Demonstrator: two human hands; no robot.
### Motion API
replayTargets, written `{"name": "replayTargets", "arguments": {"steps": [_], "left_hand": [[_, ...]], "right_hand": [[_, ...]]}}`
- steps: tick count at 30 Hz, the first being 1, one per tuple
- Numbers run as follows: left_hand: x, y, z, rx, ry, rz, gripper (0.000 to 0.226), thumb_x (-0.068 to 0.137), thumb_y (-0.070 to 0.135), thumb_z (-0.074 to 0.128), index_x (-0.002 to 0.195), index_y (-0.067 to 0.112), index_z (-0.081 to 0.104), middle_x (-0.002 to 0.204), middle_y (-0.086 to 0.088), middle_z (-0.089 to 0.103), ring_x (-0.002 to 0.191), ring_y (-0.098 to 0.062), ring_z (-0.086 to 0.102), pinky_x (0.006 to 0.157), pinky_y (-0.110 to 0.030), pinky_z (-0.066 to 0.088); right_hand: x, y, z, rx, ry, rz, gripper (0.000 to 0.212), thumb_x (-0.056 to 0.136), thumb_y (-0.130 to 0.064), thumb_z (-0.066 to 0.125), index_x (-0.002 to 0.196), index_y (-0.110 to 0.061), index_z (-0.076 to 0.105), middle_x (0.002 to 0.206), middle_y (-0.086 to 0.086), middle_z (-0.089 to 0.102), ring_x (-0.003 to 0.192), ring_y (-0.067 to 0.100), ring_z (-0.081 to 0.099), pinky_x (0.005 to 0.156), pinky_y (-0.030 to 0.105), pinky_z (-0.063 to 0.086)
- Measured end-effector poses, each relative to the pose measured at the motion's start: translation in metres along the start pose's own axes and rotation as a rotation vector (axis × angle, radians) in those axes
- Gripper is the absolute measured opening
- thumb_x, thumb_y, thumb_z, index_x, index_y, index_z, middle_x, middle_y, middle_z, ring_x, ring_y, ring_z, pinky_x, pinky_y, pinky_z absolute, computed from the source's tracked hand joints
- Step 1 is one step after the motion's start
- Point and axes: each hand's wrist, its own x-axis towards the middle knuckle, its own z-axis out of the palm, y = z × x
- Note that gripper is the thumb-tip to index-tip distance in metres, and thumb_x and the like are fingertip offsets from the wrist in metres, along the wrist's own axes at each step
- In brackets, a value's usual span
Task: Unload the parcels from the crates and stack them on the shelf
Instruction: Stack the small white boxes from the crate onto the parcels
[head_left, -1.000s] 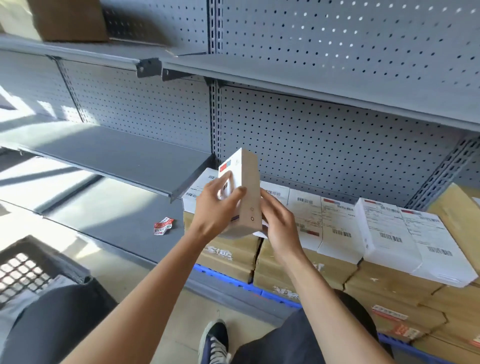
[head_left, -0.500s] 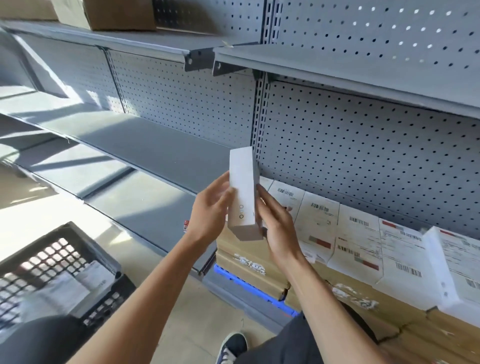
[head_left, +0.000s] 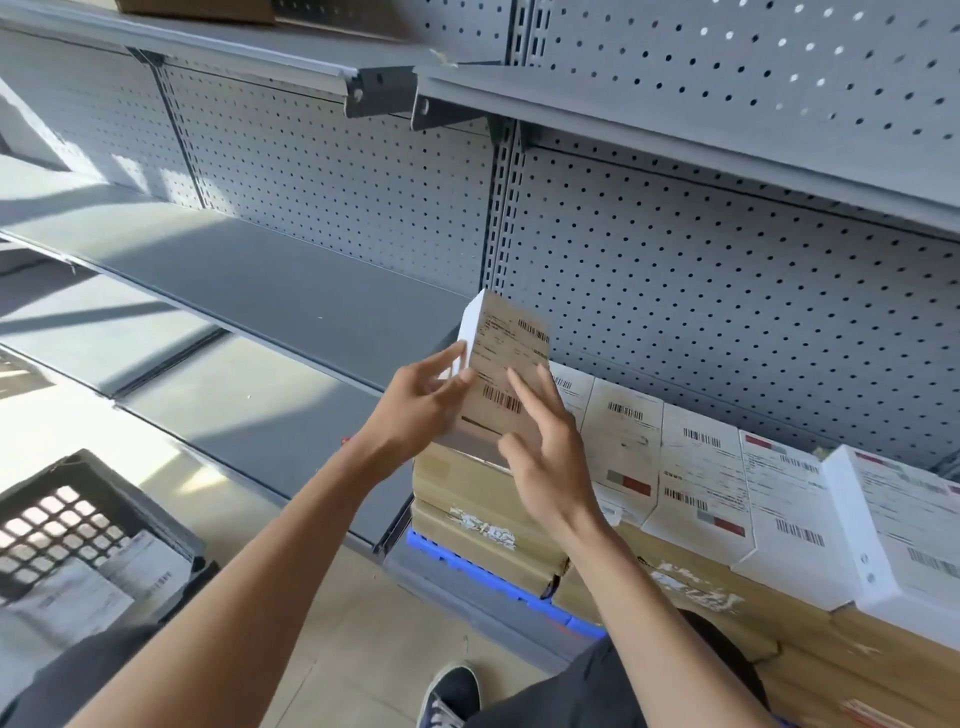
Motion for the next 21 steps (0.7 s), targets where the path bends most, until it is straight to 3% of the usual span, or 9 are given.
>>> {"name": "replayTargets", "arguments": {"steps": [2, 4, 6, 8, 10, 13, 15, 18, 21], "left_hand": [[0.01, -0.003, -0.002, 0.006, 0.0, 0.009, 0.037, 0.105, 0.027, 0.054, 0.142, 0.022, 0.056, 0.117, 0.01, 0.074, 0.107, -0.021, 0.072, 0.09, -0.052, 0.059], [0.019, -0.009, -0.003, 0.109, 0.045, 0.055, 0.035, 0.105, 0.025, 0.055, 0.14, 0.02, 0.059, 0.122, 0.005, 0.072, 0.106, -0.016, 0.072, 0.091, -0.049, 0.059], [0.028, -0.015, -0.005, 0.277, 0.122, 0.109, 0.031, 0.104, 0.023, 0.056, 0.134, 0.021, 0.065, 0.117, 0.007, 0.073, 0.103, -0.01, 0.071, 0.09, -0.034, 0.059], [0.036, -0.02, -0.008, 0.366, 0.179, 0.123, 0.029, 0.104, 0.017, 0.056, 0.13, 0.02, 0.068, 0.112, 0.007, 0.073, 0.101, -0.008, 0.069, 0.078, -0.01, 0.053], [0.044, -0.026, -0.012, 0.374, 0.216, 0.135, 0.029, 0.102, 0.014, 0.059, 0.129, 0.018, 0.07, 0.113, 0.002, 0.074, 0.098, -0.007, 0.069, 0.07, 0.0, 0.046], [0.054, -0.03, -0.018, 0.331, 0.239, 0.152, 0.024, 0.098, 0.016, 0.067, 0.122, 0.016, 0.073, 0.108, -0.001, 0.077, 0.076, 0.008, 0.067, 0.065, -0.005, 0.048], [0.058, -0.032, -0.022, 0.268, 0.215, 0.12, 0.024, 0.098, 0.016, 0.067, 0.122, 0.014, 0.072, 0.107, 0.0, 0.077, 0.067, 0.009, 0.064, 0.063, -0.011, 0.05], [0.058, -0.037, -0.031, 0.194, 0.201, 0.129, 0.019, 0.1, 0.022, 0.065, 0.117, 0.019, 0.074, 0.107, 0.006, 0.077, 0.089, -0.004, 0.072, 0.078, -0.03, 0.06], [0.052, -0.042, -0.036, 0.269, 0.172, 0.147, 0.022, 0.097, 0.03, 0.069, 0.117, 0.025, 0.075, 0.11, 0.012, 0.076, 0.099, -0.002, 0.071, 0.083, -0.024, 0.056]], "right_hand": [[0.003, 0.006, -0.002, -0.06, -0.031, -0.01, 0.072, 0.087, -0.016, 0.055, 0.153, -0.038, 0.038, 0.167, -0.018, 0.009, 0.148, -0.009, 0.003, 0.124, 0.03, 0.01], [0.009, 0.01, -0.002, -0.117, -0.032, -0.022, 0.072, 0.09, -0.013, 0.06, 0.154, -0.038, 0.036, 0.167, -0.016, 0.006, 0.151, -0.003, 0.001, 0.126, 0.04, 0.01], [0.015, 0.012, -0.001, -0.17, -0.037, -0.03, 0.073, 0.091, -0.011, 0.064, 0.153, -0.038, 0.037, 0.168, -0.013, 0.006, 0.152, 0.001, 0.001, 0.126, 0.04, 0.011], [0.02, 0.014, 0.001, -0.243, -0.052, -0.051, 0.072, 0.092, -0.009, 0.066, 0.153, -0.036, 0.038, 0.168, -0.012, 0.006, 0.152, 0.002, 0.002, 0.124, 0.031, 0.012], [0.026, 0.015, 0.004, -0.305, -0.047, -0.069, 0.068, 0.094, -0.013, 0.068, 0.152, -0.034, 0.04, 0.167, -0.012, 0.009, 0.15, 0.003, 0.006, 0.118, 0.021, 0.01], [0.032, 0.018, 0.008, -0.346, 0.001, -0.077, 0.059, 0.095, -0.02, 0.068, 0.149, -0.028, 0.047, 0.165, -0.008, 0.02, 0.148, 0.008, 0.016, 0.11, 0.01, 0.008], [0.033, 0.021, 0.01, -0.355, 0.044, -0.073, 0.05, 0.096, -0.022, 0.067, 0.144, -0.021, 0.053, 0.161, -0.006, 0.031, 0.148, 0.012, 0.023, 0.105, 0.0, 0.006], [0.034, 0.025, 0.015, -0.335, 0.091, -0.067, 0.043, 0.096, -0.023, 0.067, 0.138, -0.017, 0.06, 0.158, -0.006, 0.037, 0.146, 0.012, 0.029, 0.104, -0.001, 0.009], [0.038, 0.027, 0.023, -0.334, 0.1, -0.063, 0.043, 0.097, -0.026, 0.066, 0.138, -0.02, 0.059, 0.16, -0.006, 0.034, 0.146, 0.01, 0.027, 0.104, 0.0, 0.008]]}}
